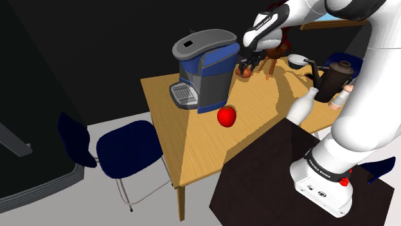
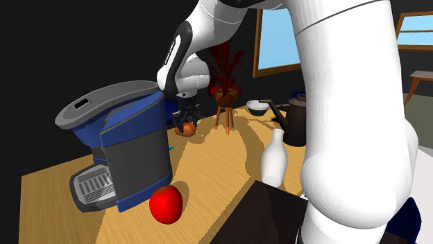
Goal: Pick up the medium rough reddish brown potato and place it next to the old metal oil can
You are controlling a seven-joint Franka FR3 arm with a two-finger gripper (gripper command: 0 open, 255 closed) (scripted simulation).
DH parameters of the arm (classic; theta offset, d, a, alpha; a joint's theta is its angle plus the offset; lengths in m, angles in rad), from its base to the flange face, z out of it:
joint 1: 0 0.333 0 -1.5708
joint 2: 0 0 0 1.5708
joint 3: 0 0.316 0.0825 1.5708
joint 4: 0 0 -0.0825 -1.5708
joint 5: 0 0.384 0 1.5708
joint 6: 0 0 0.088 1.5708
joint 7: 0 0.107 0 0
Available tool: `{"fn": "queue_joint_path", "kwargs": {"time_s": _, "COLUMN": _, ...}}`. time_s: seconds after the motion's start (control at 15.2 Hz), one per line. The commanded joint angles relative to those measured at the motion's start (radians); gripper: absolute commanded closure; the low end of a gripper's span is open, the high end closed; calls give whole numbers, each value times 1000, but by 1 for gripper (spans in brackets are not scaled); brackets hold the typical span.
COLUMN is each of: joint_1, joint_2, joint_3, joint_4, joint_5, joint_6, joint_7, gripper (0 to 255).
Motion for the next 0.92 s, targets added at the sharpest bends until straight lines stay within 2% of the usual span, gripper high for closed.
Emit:
{"fn": "queue_joint_path", "kwargs": {"time_s": 0.0, "joint_1": 1, "joint_2": -19, "joint_3": -3, "joint_4": 4, "joint_5": -4, "joint_6": -23, "joint_7": 1, "gripper": 255}}
{"fn": "queue_joint_path", "kwargs": {"time_s": 0.86, "joint_1": 12, "joint_2": -120, "joint_3": -15, "joint_4": 51, "joint_5": -30, "joint_6": -170, "joint_7": 11, "gripper": 255}}
